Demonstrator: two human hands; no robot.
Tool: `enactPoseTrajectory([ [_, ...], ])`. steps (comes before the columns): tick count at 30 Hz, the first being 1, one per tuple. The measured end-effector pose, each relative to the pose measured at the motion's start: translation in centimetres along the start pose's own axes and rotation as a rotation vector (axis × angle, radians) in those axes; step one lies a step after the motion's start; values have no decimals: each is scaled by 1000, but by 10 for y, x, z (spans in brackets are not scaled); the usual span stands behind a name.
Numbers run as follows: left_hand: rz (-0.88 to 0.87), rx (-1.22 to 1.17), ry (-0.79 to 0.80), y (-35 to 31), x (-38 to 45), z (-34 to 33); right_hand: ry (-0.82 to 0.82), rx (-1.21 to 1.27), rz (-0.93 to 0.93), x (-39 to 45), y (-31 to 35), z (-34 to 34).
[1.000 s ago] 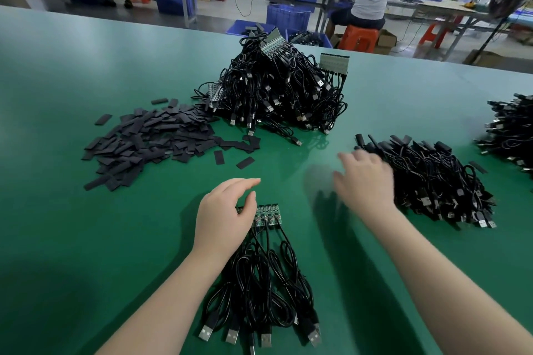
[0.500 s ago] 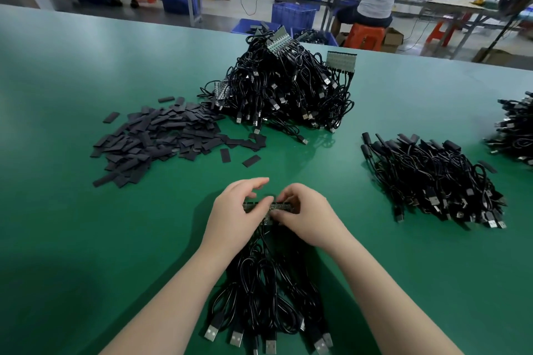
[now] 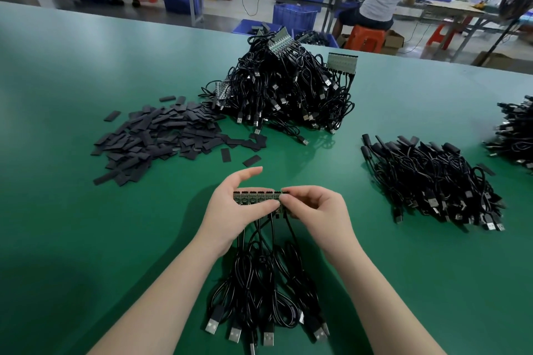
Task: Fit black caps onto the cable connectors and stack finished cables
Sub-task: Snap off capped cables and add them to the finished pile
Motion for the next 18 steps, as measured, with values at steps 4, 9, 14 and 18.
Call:
enactPoseTrajectory([
  [4,-1,36,-7,-1,-1,0,-16,-26,-13,-1,-2,2],
  [9,3,66,-62,-3,-2,0,-53,-57,-45,-2,-4,3],
  [14,-9,68,-116,-5,-4,-1,-140,-129,56,-3,-1,2],
  [18,13,55,-139,-4,-5,-4,-177,-102,68,-7,-4,-1],
])
Point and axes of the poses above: each hand's wrist, its own x-axis towards the middle knuckle, its own z-axis out of the back of the hand, y = z × x, the point moved 4 cm from there along x, towards the middle knuckle, and after that the axes turned 5 degrees about x, right-handed, at the moved point
